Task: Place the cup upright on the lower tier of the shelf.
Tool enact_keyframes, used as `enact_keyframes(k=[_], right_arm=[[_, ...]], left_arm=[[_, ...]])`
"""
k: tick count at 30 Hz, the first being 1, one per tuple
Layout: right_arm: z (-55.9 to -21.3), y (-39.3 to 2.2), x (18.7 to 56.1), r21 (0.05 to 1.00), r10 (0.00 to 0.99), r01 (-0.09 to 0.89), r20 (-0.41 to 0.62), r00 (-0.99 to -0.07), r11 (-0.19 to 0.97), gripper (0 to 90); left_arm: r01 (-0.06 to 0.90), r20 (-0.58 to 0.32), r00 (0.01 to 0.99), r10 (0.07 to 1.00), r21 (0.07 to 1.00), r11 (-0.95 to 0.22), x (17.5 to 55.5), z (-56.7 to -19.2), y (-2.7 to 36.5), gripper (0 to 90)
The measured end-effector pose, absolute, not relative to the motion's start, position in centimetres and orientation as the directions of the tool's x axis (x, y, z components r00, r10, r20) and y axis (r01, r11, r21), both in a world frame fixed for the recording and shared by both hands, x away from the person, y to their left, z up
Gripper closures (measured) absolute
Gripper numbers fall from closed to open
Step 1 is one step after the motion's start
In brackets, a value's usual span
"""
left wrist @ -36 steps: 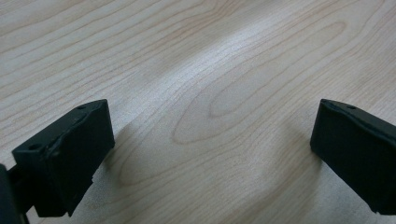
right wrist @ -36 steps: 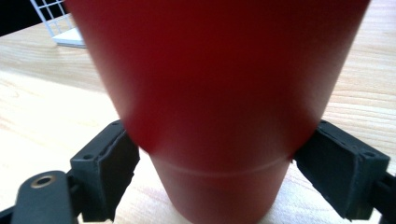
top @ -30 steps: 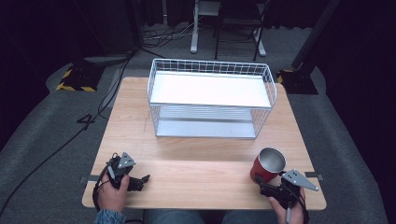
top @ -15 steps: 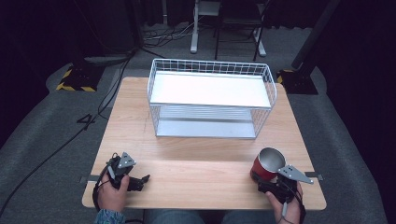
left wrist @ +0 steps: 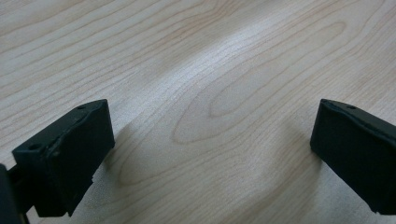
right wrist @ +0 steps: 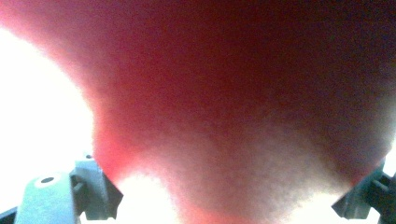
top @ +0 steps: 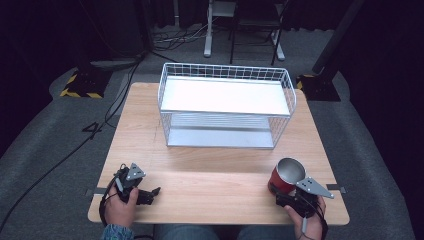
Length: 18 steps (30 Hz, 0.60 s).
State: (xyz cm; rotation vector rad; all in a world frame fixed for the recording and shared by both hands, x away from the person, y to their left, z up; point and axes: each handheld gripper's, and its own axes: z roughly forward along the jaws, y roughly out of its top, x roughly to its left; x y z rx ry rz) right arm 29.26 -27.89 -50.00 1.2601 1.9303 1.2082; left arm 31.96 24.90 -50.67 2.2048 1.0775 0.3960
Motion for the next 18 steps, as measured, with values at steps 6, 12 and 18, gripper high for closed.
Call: enact_keyframes(k=[6,12,18], right_arm=[[-49.9,-27.9,29.1,0.893,0.905,0.419,0.034,-0.424,0.163,16.6],[-49.2,-27.7,29.3,0.902,0.899,0.4,0.032,-0.437,0.162,16.6],[-48.2,-27.1,29.7,0.906,0.89,0.388,0.029,-0.454,0.169,16.6]], left_arm=[[0.591,-0.011,0.618,0.786,0.666,-0.455,32.0,-50.7,24.9,0.0],[0.591,-0.011,0.618,0.786,0.667,-0.455,32.0,-50.7,24.9,0.0],[0.591,-0.011,0.618,0.786,0.666,-0.455,32.0,-50.7,24.9,0.0]])
